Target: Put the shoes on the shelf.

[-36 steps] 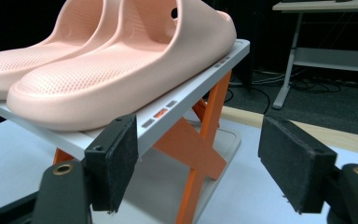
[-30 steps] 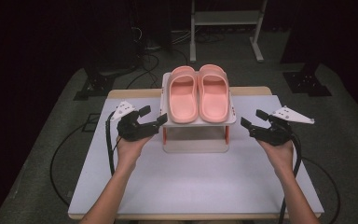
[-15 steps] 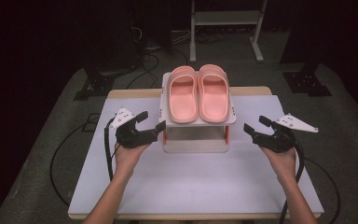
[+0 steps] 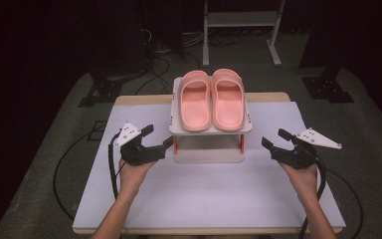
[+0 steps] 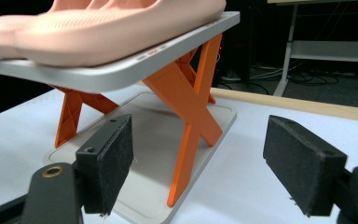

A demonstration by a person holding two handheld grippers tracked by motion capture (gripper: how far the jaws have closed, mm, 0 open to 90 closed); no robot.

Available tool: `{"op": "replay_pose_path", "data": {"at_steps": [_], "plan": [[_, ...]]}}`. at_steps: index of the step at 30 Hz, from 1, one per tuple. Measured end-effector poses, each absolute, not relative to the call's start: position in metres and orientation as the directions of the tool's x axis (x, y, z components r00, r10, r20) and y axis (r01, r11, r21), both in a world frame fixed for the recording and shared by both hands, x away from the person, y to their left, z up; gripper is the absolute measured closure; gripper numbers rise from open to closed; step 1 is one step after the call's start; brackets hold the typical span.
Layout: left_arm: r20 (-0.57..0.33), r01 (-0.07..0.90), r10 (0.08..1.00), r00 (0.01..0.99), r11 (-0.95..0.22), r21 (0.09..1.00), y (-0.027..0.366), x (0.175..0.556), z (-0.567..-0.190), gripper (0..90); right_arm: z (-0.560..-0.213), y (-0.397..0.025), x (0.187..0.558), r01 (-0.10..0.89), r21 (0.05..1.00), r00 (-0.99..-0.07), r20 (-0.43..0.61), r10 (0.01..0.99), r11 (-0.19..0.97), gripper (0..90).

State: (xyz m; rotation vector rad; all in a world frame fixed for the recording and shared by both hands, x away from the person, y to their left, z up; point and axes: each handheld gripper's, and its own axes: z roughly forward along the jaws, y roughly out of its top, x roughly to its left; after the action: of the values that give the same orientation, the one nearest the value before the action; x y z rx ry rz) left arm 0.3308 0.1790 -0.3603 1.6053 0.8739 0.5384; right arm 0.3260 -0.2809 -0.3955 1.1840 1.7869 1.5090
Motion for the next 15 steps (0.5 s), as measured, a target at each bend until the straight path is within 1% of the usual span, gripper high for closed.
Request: {"op": "replay_pose_path", "data": {"at_steps": [3, 12, 15], "plan": [[-0.116, 0.246, 0.784, 0.610, -0.048, 0.968, 0.180, 0.329, -0.362, 11.6, -0.398, -0.282, 0.324, 0.305, 0.952, -0.484, 0.151, 0.862, 0.004, 23.3], [-0.115, 0.251, 0.788, 0.605, -0.052, 0.967, 0.182, 0.325, -0.373, 10.3, -0.404, -0.286, 0.318, 0.283, 0.959, -0.478, 0.146, 0.866, -0.006, 21.9], [-0.124, 0.262, 0.789, 0.601, -0.049, 0.964, 0.183, 0.324, -0.378, 9.8, -0.406, -0.288, 0.316, 0.300, 0.954, -0.473, 0.150, 0.868, -0.001, 20.2]]}}
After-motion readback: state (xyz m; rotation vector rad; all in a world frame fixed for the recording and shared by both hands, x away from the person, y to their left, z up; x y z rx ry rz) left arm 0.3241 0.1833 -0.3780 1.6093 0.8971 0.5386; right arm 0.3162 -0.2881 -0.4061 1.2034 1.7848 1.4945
